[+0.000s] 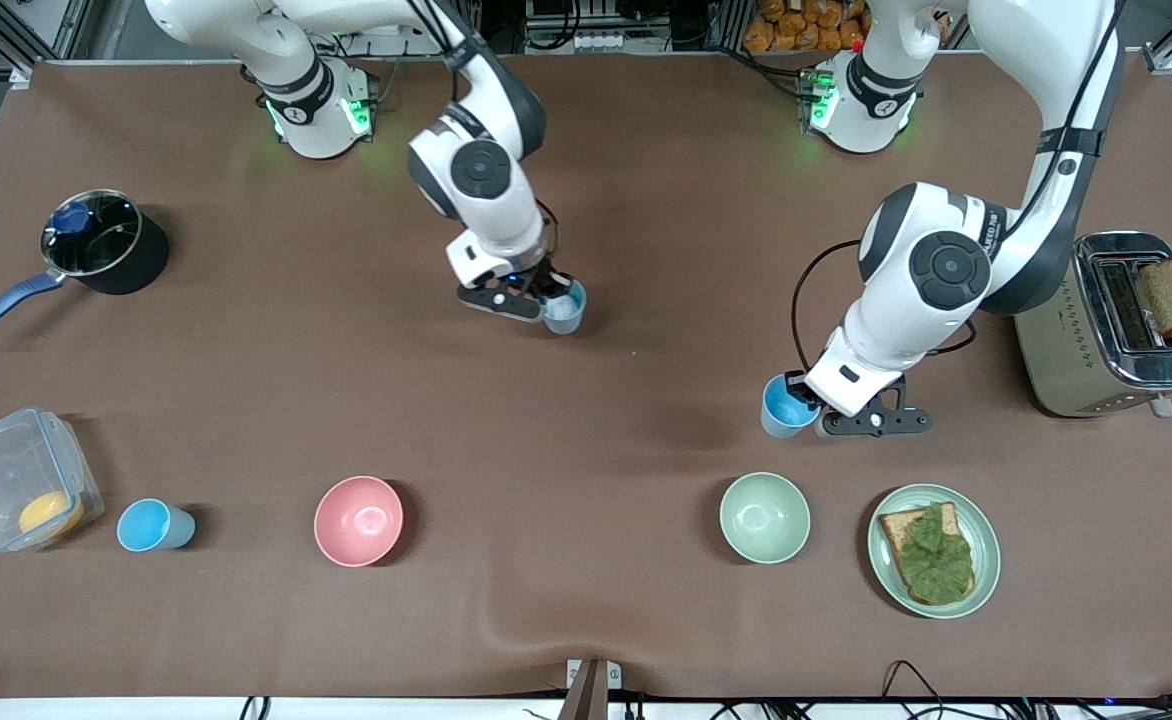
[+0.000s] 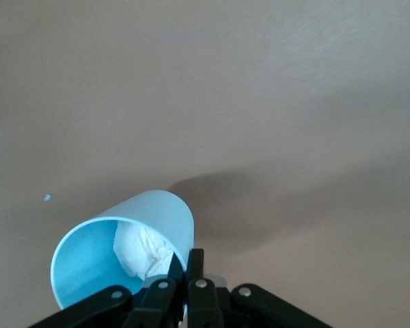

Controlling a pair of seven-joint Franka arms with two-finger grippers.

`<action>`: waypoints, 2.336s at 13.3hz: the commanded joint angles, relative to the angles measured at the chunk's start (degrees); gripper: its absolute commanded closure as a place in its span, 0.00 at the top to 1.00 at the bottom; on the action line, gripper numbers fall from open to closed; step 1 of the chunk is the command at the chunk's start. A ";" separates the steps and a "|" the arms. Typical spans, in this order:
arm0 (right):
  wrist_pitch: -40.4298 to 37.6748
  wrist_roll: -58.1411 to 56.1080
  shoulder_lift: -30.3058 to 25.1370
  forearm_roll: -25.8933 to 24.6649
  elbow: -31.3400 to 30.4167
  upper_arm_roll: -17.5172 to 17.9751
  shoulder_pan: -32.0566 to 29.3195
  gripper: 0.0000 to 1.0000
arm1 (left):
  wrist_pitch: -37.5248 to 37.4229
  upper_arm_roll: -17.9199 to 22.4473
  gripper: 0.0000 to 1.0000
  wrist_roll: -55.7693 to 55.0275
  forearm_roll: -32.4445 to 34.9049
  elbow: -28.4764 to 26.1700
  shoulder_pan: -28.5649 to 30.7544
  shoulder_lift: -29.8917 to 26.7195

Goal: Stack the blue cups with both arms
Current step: 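Lift both held cups and carry them toward the table middle, then set the right cup down and open the right gripper while the left approaches, then lower the left cup into the placed cup while the right gripper withdraws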

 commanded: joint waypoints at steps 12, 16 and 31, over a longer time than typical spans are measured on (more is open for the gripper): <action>-32.69 -10.31 -2.84 1.30 18.46 -1.19 -12.87 1.00 | -1.77 0.13 0.00 -26.24 -0.36 1.11 -15.65 0.74; -37.90 -19.91 -6.79 1.21 20.23 -1.37 -24.11 1.00 | -1.77 0.04 0.00 -36.34 -0.80 2.86 -22.32 0.82; -58.74 -56.84 -15.50 -0.62 33.07 -0.75 -44.36 1.00 | -1.68 0.13 0.00 -49.90 -0.19 9.28 -32.27 8.99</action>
